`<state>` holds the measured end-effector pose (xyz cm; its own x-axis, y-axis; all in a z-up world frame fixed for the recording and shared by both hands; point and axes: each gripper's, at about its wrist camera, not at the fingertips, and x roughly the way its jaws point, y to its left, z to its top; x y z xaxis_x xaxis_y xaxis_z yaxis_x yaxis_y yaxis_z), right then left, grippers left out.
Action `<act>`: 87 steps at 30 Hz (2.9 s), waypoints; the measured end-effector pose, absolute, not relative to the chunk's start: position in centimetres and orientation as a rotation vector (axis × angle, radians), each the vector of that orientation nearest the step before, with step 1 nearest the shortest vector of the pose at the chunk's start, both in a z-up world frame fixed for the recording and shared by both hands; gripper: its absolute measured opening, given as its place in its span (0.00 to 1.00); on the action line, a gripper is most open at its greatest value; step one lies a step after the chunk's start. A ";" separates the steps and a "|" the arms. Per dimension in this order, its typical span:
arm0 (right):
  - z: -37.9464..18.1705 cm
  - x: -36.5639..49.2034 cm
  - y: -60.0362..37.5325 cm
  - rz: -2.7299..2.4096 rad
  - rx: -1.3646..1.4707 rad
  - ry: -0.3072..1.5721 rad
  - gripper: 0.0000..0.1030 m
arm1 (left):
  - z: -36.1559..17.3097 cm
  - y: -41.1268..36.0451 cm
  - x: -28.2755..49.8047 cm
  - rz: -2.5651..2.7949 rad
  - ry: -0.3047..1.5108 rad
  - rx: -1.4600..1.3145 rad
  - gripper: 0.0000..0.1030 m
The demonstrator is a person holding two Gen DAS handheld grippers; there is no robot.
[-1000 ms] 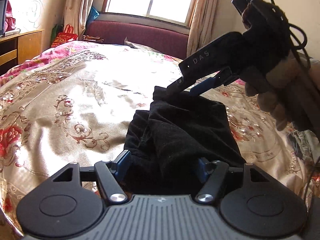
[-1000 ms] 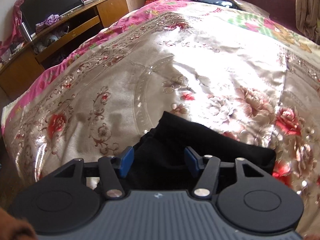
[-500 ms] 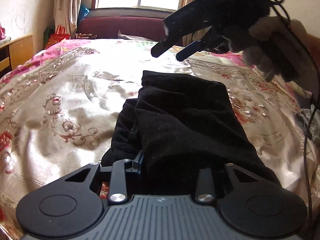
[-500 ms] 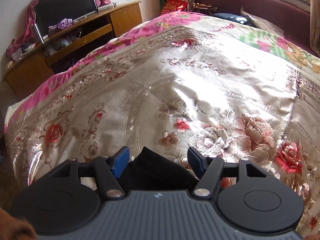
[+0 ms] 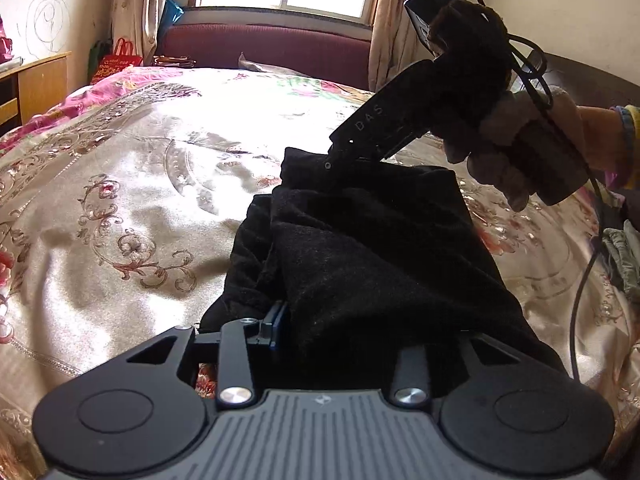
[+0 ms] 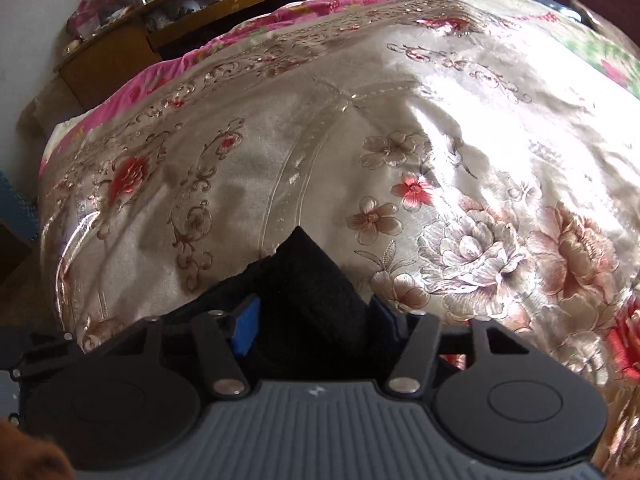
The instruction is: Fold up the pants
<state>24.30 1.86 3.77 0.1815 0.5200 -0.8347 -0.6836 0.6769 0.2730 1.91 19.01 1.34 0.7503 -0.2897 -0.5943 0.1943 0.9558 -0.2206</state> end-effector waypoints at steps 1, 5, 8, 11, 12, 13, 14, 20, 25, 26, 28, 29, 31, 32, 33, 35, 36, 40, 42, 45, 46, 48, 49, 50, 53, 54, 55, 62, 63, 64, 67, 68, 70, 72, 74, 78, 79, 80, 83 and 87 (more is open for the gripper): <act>4.0 24.6 1.3 0.847 -0.103 1.119 0.19 | 1.4 19.5 2.0 -0.281 0.672 -0.180 0.40; 6.1 24.1 0.5 0.884 -0.008 1.109 0.11 | 2.9 21.2 1.6 -0.324 0.632 -0.256 0.29; 6.6 25.1 0.3 0.919 0.113 1.109 0.10 | 3.6 21.5 0.8 -0.301 0.599 -0.208 0.29; 3.8 26.3 1.5 0.871 0.104 1.101 0.10 | 2.1 22.0 1.5 -0.266 0.653 -0.200 0.30; 2.1 27.0 2.0 0.858 0.085 1.124 0.10 | 1.0 22.3 2.0 -0.259 0.690 -0.217 0.30; 0.4 27.7 2.2 0.846 0.077 1.140 0.10 | 0.5 22.6 2.5 -0.253 0.712 -0.241 0.30; -0.8 28.3 1.9 0.836 0.114 1.155 0.16 | 0.4 22.8 2.8 -0.249 0.716 -0.256 0.30; -1.2 29.2 -0.5 0.838 0.217 1.162 0.27 | 0.8 22.5 2.8 -0.254 0.718 -0.194 0.34; 2.1 28.0 -2.8 0.814 0.208 1.074 0.35 | 2.4 23.0 1.3 -0.254 0.706 -0.168 0.45; 3.0 27.6 -3.3 0.807 0.188 1.045 0.36 | 2.6 23.1 1.0 -0.244 0.707 -0.155 0.51; 4.6 27.1 -4.2 0.777 0.167 0.985 0.38 | 2.9 23.1 0.6 -0.209 0.710 -0.116 0.58; 5.4 27.0 -4.8 0.755 0.168 0.952 0.39 | 3.0 23.2 0.5 -0.200 0.711 -0.103 0.58; 6.7 27.2 -5.8 0.745 0.174 0.915 0.40 | 3.4 23.1 0.3 -0.189 0.695 -0.088 0.58; 7.2 27.1 -6.0 0.766 0.173 0.910 0.40 | 3.8 23.0 0.2 -0.190 0.680 -0.086 0.58; 7.6 26.9 -5.9 0.803 0.164 0.916 0.40 | 4.2 22.8 0.0 -0.191 0.658 -0.080 0.58; 8.0 25.8 -4.8 0.888 0.096 0.939 0.40 | 5.1 22.0 -0.3 -0.192 0.606 -0.050 0.58; 8.0 25.2 -4.1 0.917 0.053 0.951 0.40 | 5.5 21.6 -0.4 -0.192 0.579 -0.031 0.58; 6.3 22.9 -0.3 1.043 -0.124 1.003 0.39 | 6.4 20.5 -0.7 -0.190 0.513 0.030 0.58; 5.2 22.7 1.1 1.077 -0.165 1.028 0.39 | 6.4 20.7 -0.7 -0.183 0.529 0.050 0.59; 3.9 23.3 2.3 1.105 -0.206 1.067 0.40 | 5.6 21.9 -0.8 -0.161 0.574 0.045 0.59; 3.8 23.5 2.4 1.113 -0.218 1.083 0.40 | 5.4 22.2 -0.9 -0.159 0.584 0.042 0.59; 4.0 23.8 2.5 1.128 -0.241 1.084 0.43 | 4.8 22.6 -1.2 -0.162 0.611 0.044 0.60; 4.2 24.1 2.4 1.149 -0.249 1.082 0.43 | 4.5 22.8 -1.3 -0.161 0.627 0.046 0.60; 4.2 24.3 2.5 1.158 -0.252 1.087 0.45 | 4.3 23.0 -1.4 -0.163 0.636 0.045 0.60; 3.0 25.3 3.3 1.203 -0.279 1.193 0.54 | 4.5 23.7 -1.6 -0.171 0.633 0.011 0.62; 2.7 25.6 3.5 1.219 -0.277 1.223 0.55 | 4.7 23.9 -1.7 -0.171 0.621 0.005 0.63; 2.5 25.9 3.4 1.231 -0.254 1.243 0.56 | 4.8 24.0 -1.6 -0.170 0.616 0.004 0.65; 3.3 27.2 2.4 1.427 0.103 1.298 0.46 | 3.4 24.2 -1.4 -0.161 0.674 0.014 0.72; 2.9 27.2 2.5 1.428 0.131 1.305 0.46 | 3.3 24.0 -1.2 -0.159 0.671 0.023 0.73; 2.7 27.2 2.9 1.438 0.180 1.304 0.44 | 3.2 23.9 -1.1 -0.156 0.668 0.029 0.72; 2.3 26.9 2.8 1.352 0.286 1.250 0.36 | 2.7 23.7 -0.5 -0.152 0.675 0.029 0.73; 2.2 26.7 2.9 1.299 0.263 1.240 0.17 | 2.6 23.7 -0.4 -0.151 0.681 0.028 0.73; 1.6 26.3 3.2 1.192 0.181 1.245 0.05 | 2.3 23.8 -0.3 -0.150 0.687 0.021 0.73; 1.4 26.3 3.4 1.145 0.147 1.238 0.04 | 2.1 23.9 -0.3 -0.148 0.688 0.005 0.73; 1.9 26.7 3.0 1.118 0.127 1.202 0.03 | 2.0 23.9 -0.1 -0.137 0.689 -0.003 0.74; 2.2 27.6 2.3 1.009 0.135 1.129 0.00 | 1.8 23.9 0.1 -0.135 0.697 -0.017 0.74; 1.8 28.1 1.9 0.956 0.138 1.114 0.00 | 1.8 24.0 0.1 -0.133 0.701 -0.017 0.76; 1.4 28.6 1.5 0.913 0.159 1.115 0.00 | 1.9 24.1 -0.1 -0.132 0.698 -0.018 0.76; 1.6 29.0 0.3 0.884 0.228 1.082 0.01 | 2.5 24.4 -0.7 -0.136 0.690 -0.002 0.76; 4.5 27.2 0.7 0.939 0.142 0.959 0.08 | 3.3 24.7 -1.3 -0.147 0.679 0.005 0.77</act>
<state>27.23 0.70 4.52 0.2282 0.7372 -0.6360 -0.6207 0.6134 0.4883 -1.28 24.67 3.32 0.7682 -0.1338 -0.6261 0.1373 0.9896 -0.0429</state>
